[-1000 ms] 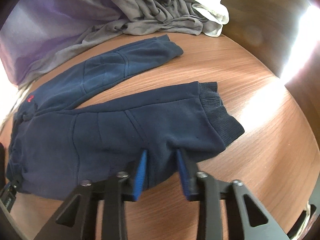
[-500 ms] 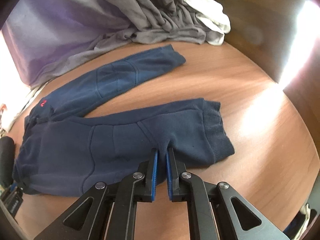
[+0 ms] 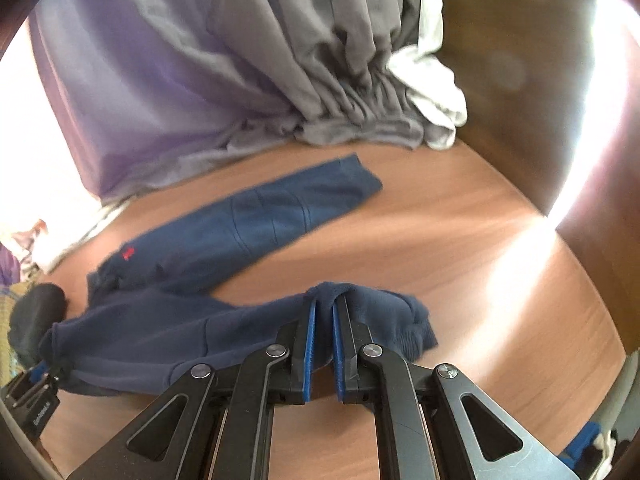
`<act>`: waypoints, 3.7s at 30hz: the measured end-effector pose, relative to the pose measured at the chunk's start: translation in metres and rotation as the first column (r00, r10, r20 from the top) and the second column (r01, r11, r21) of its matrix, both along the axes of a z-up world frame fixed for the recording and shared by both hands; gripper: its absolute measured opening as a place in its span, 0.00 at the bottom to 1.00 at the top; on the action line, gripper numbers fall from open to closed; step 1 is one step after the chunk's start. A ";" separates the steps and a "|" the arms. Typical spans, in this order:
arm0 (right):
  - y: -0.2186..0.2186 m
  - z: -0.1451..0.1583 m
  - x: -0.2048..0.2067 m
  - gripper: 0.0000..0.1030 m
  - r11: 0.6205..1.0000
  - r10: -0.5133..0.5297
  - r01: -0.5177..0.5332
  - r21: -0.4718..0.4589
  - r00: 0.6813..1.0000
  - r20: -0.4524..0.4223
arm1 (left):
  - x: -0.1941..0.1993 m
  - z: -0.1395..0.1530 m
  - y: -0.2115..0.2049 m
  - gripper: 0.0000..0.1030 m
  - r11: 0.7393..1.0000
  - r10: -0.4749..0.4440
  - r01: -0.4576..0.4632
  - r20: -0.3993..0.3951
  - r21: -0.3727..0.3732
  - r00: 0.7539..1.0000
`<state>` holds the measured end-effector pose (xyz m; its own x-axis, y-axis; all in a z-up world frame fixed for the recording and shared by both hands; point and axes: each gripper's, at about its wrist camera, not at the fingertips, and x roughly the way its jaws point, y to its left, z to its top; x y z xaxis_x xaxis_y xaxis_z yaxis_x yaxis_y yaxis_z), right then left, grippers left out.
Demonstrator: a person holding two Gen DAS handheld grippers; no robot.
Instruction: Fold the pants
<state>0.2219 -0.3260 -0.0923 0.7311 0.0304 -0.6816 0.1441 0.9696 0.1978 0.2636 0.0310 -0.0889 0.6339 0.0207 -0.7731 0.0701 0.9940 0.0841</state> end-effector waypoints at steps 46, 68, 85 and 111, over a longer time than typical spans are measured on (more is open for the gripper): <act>0.075 0.006 0.229 0.43 0.961 0.167 -0.190 -0.200 0.978 -0.124 | 0.147 0.012 0.006 0.80 0.986 -0.096 0.097 -0.013 0.133 0.995; 0.055 0.016 0.218 0.50 0.861 0.415 -0.471 -0.191 0.868 -0.274 | 0.188 -0.032 -0.095 0.68 0.823 -0.562 0.565 -0.231 -0.060 0.794; 0.051 -0.028 0.205 0.50 0.878 0.413 -0.470 -0.091 0.840 -0.351 | 0.207 -0.078 -0.111 0.63 0.840 -0.533 0.533 -0.323 -0.096 0.782; -0.028 0.037 0.240 0.07 0.970 0.210 -0.232 -0.076 0.951 -0.229 | 0.215 -0.006 -0.162 0.10 0.770 -0.635 0.633 -0.199 -0.083 0.746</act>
<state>0.4621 -0.3538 -0.0558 0.5478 0.0973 -0.8310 -0.0477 0.9952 0.0851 0.4788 -0.1313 -0.0949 0.3268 -0.3370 -0.8830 0.6987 0.7153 -0.0144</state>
